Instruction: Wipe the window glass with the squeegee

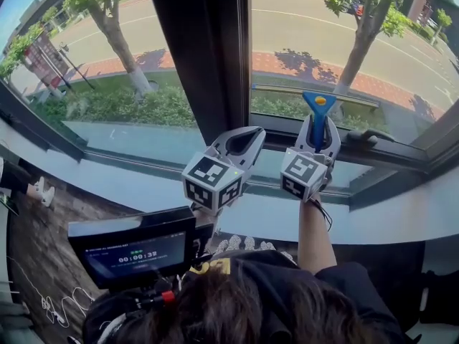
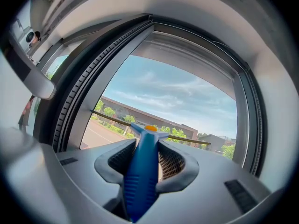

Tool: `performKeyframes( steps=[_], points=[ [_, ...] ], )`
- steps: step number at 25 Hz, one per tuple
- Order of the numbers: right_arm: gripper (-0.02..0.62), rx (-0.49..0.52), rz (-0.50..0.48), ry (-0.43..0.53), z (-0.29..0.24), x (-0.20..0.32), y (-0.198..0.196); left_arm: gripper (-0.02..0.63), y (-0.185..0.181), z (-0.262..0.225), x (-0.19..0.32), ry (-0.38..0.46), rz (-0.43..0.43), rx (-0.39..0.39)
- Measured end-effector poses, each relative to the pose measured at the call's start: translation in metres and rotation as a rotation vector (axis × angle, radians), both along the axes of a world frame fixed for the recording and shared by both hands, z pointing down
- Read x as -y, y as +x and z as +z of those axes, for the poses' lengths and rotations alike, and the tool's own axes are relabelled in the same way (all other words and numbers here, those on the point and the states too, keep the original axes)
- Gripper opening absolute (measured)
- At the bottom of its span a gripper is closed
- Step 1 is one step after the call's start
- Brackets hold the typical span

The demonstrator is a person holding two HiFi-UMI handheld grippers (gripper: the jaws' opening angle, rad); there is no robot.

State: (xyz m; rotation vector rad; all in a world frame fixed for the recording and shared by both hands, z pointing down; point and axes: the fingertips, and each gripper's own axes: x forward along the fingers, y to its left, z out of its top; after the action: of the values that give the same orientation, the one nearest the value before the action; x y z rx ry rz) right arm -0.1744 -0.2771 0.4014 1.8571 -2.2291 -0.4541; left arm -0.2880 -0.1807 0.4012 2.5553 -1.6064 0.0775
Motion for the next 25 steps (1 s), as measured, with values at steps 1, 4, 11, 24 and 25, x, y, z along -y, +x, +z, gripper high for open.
performKeyframes(
  steps=[1,4,11,24,25],
  points=[
    [0.143,-0.001,0.001,-0.005,0.003,0.000,0.000,0.002,0.000,0.001,0.000,-0.001,0.001,0.001],
    [0.143,0.004,0.001,-0.011,0.011,0.002,0.000,0.002,-0.002,0.001,0.000,-0.003,-0.001,0.007],
    [0.143,0.006,-0.021,-0.033,0.037,0.004,-0.003,0.002,-0.004,0.005,-0.001,-0.015,0.002,0.021],
    [0.143,0.037,-0.010,-0.080,0.062,0.001,-0.002,0.002,-0.004,0.011,-0.006,-0.039,0.012,0.042],
    [0.143,0.041,-0.011,-0.082,0.063,0.000,-0.002,0.002,-0.004,0.012,-0.007,-0.040,0.012,0.043]
  ],
)
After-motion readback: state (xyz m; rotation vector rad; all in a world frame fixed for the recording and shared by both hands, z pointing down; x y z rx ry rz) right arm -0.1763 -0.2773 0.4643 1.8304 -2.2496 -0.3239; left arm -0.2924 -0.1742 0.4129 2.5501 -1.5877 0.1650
